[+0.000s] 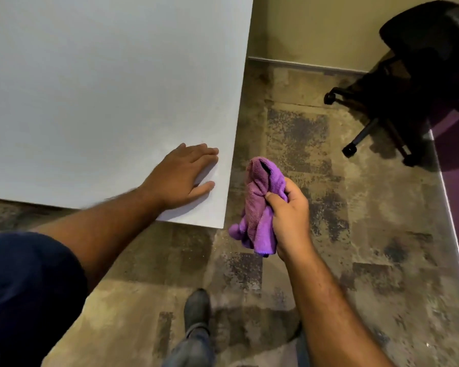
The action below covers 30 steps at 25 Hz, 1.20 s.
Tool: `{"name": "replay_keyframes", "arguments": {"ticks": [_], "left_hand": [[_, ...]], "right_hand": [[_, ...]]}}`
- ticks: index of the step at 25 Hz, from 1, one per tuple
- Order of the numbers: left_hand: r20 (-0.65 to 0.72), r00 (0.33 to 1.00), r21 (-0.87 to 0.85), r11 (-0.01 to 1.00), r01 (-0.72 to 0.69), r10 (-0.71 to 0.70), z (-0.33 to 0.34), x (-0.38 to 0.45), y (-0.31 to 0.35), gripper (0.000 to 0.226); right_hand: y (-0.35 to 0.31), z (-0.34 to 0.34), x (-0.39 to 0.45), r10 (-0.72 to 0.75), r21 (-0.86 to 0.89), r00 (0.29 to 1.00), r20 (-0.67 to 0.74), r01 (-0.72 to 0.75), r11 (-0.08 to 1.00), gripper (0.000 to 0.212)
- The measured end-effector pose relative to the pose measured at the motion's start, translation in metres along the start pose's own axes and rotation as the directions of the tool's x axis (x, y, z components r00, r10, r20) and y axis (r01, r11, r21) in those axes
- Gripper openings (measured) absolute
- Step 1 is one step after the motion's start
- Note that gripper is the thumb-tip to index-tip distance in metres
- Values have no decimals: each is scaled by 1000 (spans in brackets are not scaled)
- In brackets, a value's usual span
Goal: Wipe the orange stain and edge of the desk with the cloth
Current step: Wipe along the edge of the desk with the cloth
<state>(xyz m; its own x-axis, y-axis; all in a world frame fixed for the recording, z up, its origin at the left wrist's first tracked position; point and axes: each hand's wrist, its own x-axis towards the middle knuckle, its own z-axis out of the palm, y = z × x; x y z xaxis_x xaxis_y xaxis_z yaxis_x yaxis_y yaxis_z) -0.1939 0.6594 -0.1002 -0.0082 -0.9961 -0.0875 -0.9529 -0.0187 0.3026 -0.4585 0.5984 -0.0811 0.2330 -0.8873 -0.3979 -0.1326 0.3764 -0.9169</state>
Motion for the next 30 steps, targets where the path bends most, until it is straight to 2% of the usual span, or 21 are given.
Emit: {"name": "replay_keyframes", "arguments": {"ticks": [2, 3, 6, 10, 15, 19, 21, 23, 27, 30], "left_hand": [[-30, 982, -75, 980, 183, -186, 12, -5, 35, 69], [-43, 973, -60, 972, 225, -228, 18, -7, 46, 68], [-117, 951, 13, 957, 290, -286, 26, -11, 60, 60], [-158, 939, 22, 949, 313, -306, 33, -5, 64, 57], [-142, 930, 90, 931, 353, -338, 29, -3, 73, 62], [-133, 920, 99, 919, 382, -369, 29, 2, 79, 64], [-126, 923, 138, 915, 379, -364, 40, 3, 78, 65], [-136, 927, 131, 921, 367, -350, 32, 3, 77, 64], [-182, 917, 158, 910, 383, -354, 45, 0, 76, 62], [-209, 904, 161, 899, 407, -372, 45, -2, 76, 62]], "right_hand": [[7, -15, 1, 6, 18, 999, -36, -5, 1000, 41], [12, -23, 4, 22, 20, 999, -42, -21, 1000, 42], [20, -57, 30, 73, 22, 997, 27, -74, 997, 42], [33, -114, 78, 66, -28, 983, 169, -62, 998, 39], [51, -143, 130, 120, 39, 888, 443, -153, 987, 39], [75, -122, 161, -89, 52, 895, 438, 74, 996, 42], [97, -107, 167, -137, 207, 870, 473, 42, 978, 40], [102, -93, 167, -163, 229, 866, 472, 58, 972, 35], [135, -70, 173, -304, 361, 831, 467, 134, 923, 36], [151, -61, 173, -341, 429, 847, 409, 151, 891, 39]]}}
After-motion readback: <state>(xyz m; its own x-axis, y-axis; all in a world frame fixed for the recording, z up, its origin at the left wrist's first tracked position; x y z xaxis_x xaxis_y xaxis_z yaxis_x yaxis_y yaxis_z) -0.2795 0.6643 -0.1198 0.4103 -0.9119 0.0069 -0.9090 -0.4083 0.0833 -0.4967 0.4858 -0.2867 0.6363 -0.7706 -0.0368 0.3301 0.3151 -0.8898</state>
